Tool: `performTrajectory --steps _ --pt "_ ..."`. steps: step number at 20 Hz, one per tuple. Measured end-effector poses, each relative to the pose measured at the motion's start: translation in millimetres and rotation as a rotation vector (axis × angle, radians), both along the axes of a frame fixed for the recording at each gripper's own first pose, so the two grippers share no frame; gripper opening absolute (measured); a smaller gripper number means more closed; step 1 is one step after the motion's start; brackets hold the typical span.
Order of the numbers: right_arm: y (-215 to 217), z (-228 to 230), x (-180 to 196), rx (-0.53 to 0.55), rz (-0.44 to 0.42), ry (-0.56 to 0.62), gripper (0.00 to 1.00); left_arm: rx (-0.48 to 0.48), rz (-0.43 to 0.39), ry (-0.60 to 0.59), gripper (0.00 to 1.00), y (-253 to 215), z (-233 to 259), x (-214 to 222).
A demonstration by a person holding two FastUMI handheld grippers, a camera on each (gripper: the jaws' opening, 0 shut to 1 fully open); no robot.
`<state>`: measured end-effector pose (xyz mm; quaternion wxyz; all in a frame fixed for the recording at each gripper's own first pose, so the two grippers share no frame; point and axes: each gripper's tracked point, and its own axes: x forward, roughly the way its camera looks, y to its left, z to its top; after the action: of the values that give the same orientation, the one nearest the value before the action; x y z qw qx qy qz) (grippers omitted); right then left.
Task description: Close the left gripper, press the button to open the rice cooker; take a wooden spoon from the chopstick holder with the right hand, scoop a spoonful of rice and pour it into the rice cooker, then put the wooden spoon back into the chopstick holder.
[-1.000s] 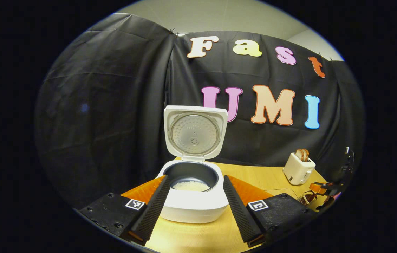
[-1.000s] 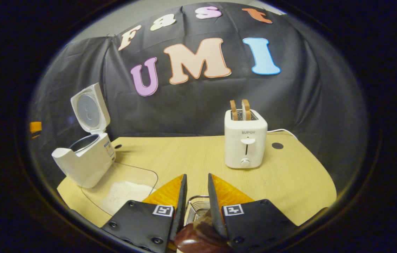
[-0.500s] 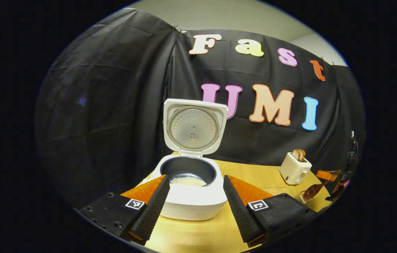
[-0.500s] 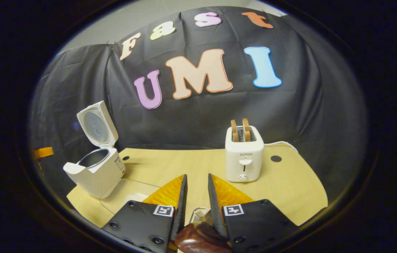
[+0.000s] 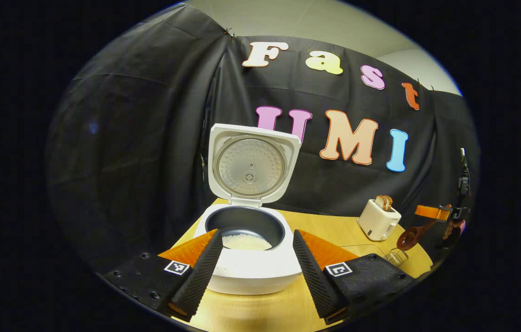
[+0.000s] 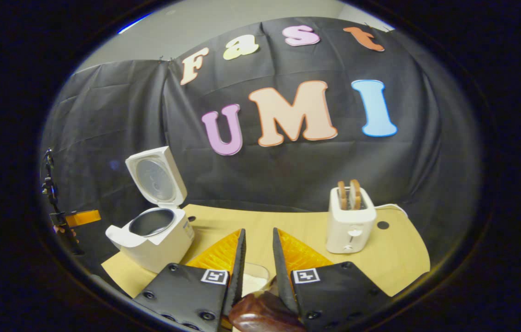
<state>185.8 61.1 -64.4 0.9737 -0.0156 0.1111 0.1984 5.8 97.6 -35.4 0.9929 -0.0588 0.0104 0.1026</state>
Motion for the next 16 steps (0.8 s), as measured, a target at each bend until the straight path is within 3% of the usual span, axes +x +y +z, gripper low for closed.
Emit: performTrajectory --steps 7,16 --pt "79.5 -62.5 11.6 -0.125 0.113 0.048 0.36 0.041 -0.003 0.036 0.9 24.3 -5.7 -0.6" --pt "93.3 -150.0 25.9 -0.494 0.17 0.016 0.37 0.046 -0.011 0.049 0.91 40.0 -7.8 4.0"
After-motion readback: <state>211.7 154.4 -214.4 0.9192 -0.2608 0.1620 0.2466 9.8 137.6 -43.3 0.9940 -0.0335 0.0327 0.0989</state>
